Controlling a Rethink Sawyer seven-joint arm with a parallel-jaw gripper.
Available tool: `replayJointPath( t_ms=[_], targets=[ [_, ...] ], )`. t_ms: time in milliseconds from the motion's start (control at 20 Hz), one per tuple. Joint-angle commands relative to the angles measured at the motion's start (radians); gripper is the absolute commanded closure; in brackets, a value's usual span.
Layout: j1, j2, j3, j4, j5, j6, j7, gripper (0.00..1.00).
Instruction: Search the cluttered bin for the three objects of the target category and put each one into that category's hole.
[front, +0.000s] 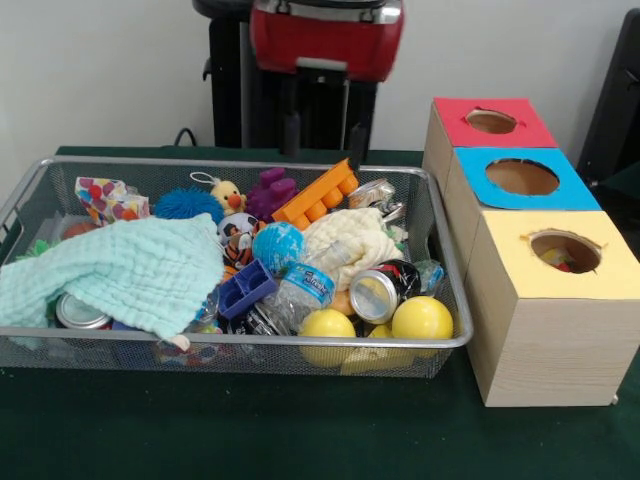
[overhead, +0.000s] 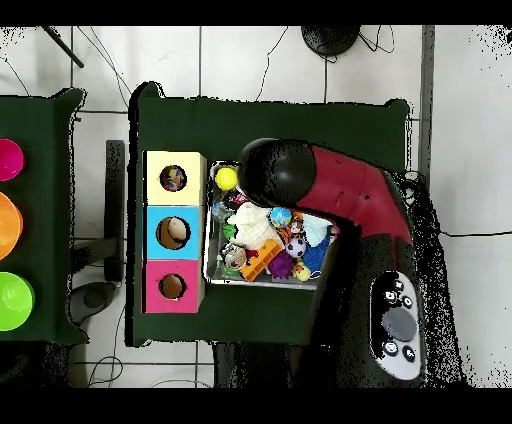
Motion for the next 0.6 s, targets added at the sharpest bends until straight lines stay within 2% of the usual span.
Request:
replayJointPath(
  t_ms=[50,600],
  targets=[
    [-0.077,0.011,0.170,0.085,-0.115,0.019,-0.284,0.00],
    [-0.194,-0.048,0.286,0.213,-0.199,-0.043,-0.249,0.00]
  ],
)
